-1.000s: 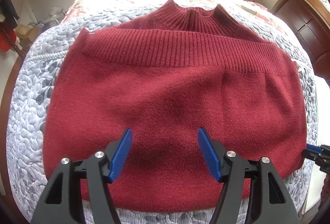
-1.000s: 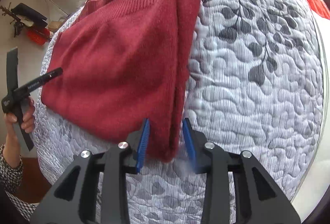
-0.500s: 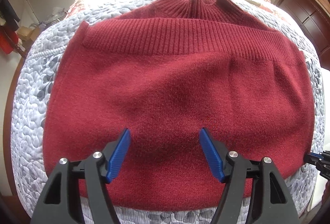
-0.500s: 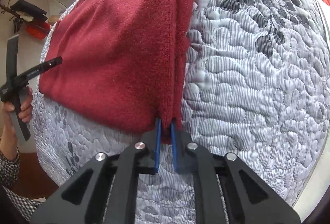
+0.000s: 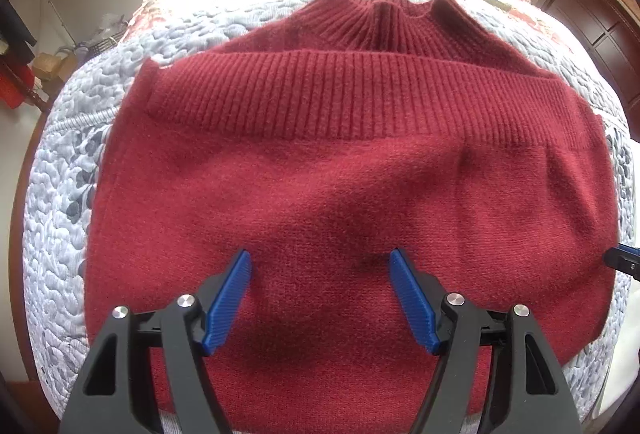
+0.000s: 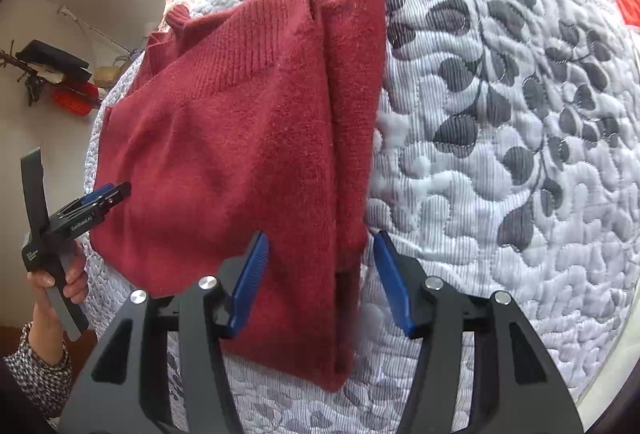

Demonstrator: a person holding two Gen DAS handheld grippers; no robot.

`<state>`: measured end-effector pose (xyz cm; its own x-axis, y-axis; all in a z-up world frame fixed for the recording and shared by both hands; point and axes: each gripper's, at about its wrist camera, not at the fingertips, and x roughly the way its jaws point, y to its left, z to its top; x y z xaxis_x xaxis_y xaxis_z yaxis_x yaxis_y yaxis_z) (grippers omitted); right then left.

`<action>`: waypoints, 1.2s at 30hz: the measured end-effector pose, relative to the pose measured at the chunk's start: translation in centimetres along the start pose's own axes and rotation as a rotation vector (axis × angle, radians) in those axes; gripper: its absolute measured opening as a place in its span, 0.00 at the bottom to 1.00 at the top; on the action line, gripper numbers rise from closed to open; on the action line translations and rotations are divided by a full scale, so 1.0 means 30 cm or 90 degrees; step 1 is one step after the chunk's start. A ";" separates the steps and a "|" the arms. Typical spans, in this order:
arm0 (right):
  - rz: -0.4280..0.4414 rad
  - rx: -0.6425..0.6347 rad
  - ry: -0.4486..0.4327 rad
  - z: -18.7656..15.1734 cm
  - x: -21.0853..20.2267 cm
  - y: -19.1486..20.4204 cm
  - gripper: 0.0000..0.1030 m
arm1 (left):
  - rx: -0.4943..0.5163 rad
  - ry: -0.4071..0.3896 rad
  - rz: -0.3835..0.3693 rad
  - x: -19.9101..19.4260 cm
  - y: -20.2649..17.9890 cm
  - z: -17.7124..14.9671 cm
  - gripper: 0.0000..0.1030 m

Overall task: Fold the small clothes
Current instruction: 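Grasp the sweater side with the right tool and fold it across the body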

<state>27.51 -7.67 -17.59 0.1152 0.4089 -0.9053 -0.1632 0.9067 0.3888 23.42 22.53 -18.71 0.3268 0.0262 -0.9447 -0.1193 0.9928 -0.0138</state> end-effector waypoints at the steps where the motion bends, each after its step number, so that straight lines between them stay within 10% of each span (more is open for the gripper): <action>1: 0.005 0.015 0.007 0.005 0.021 -0.016 0.53 | -0.002 0.004 -0.004 0.014 0.010 -0.003 0.72; 9: 0.078 0.068 0.005 0.003 0.018 -0.048 0.21 | -0.018 0.015 -0.037 0.042 0.051 0.000 0.76; 26: -0.006 0.095 0.017 0.017 0.009 -0.001 0.19 | 0.000 0.026 -0.057 0.098 0.104 0.000 0.83; 36: 0.069 0.012 -0.018 0.100 -0.155 0.381 0.18 | -0.077 -0.010 -0.096 -0.120 0.358 -0.018 0.76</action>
<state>28.04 1.09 -8.42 0.1252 0.5070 -0.8528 -0.1573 0.8588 0.4875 20.46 33.05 -15.63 0.3642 -0.1188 -0.9237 -0.1795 0.9643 -0.1948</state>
